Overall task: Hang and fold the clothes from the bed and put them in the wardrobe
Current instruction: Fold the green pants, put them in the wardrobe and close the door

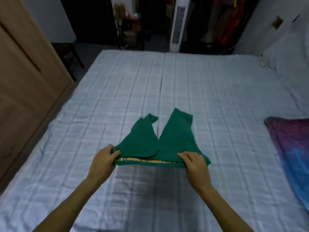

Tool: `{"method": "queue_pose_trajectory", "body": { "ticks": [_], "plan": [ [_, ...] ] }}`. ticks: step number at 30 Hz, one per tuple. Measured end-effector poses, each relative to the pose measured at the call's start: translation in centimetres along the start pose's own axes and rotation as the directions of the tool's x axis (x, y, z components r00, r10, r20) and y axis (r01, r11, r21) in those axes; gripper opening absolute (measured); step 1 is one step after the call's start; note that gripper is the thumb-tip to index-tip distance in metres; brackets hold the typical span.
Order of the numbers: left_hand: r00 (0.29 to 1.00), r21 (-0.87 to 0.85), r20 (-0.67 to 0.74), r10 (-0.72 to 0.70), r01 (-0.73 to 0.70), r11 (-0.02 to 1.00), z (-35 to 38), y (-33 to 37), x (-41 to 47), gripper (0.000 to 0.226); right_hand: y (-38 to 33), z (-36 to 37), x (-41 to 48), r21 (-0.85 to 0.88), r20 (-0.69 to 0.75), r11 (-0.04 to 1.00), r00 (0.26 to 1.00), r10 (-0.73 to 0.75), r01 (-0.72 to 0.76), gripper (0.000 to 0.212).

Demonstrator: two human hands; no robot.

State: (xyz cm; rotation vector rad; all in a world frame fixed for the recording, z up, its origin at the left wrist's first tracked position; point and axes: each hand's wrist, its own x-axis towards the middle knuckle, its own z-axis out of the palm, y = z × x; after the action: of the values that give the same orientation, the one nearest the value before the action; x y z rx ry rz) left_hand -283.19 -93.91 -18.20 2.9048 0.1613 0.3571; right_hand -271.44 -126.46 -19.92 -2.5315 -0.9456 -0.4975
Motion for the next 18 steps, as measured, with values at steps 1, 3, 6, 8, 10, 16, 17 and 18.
{"method": "queue_pose_trajectory", "body": {
  "ticks": [1,3,6,8,10,16,17,18],
  "plan": [
    [0.996,0.002,0.091,-0.018,0.018,1.000,1.4,0.1,-2.6,0.049,-0.5,1.0,-2.6,0.004,0.072,1.000,0.997,0.019,-0.019,0.046],
    [0.970,0.006,0.241,-0.041,0.040,0.999,3.8,0.4,-7.5,0.053,-1.3,2.9,-7.5,0.002,0.204,0.999,0.978,0.037,-0.038,0.050],
    [0.903,0.027,0.420,-0.096,0.094,0.995,7.2,0.9,-13.8,0.049,-2.1,5.7,-14.0,0.018,0.379,0.997,0.924,0.060,-0.072,0.057],
    [0.855,0.043,0.502,-0.131,0.126,0.991,9.1,1.4,-17.0,0.044,-2.5,7.0,-17.9,0.020,0.492,0.995,0.867,0.079,-0.102,0.058],
    [0.802,0.065,0.577,-0.154,0.143,0.988,10.8,2.3,-19.7,0.036,-2.7,8.0,-21.7,0.028,0.574,0.991,0.813,0.093,-0.133,0.052],
    [0.696,0.114,0.694,-0.182,0.143,0.983,17.0,3.4,-24.0,0.030,-3.9,10.5,-29.0,-0.006,0.660,0.966,0.724,0.198,-0.259,0.041],
    [0.689,0.129,0.704,-0.172,0.115,0.985,18.4,3.3,-24.5,0.030,-4.0,11.0,-29.9,-0.017,0.669,0.960,0.710,0.220,-0.281,0.038],
    [0.677,0.145,0.718,-0.163,0.084,0.986,19.8,3.2,-25.0,0.028,-3.9,11.7,-30.7,-0.040,0.682,0.953,0.689,0.245,-0.299,0.038]
  ]
}}
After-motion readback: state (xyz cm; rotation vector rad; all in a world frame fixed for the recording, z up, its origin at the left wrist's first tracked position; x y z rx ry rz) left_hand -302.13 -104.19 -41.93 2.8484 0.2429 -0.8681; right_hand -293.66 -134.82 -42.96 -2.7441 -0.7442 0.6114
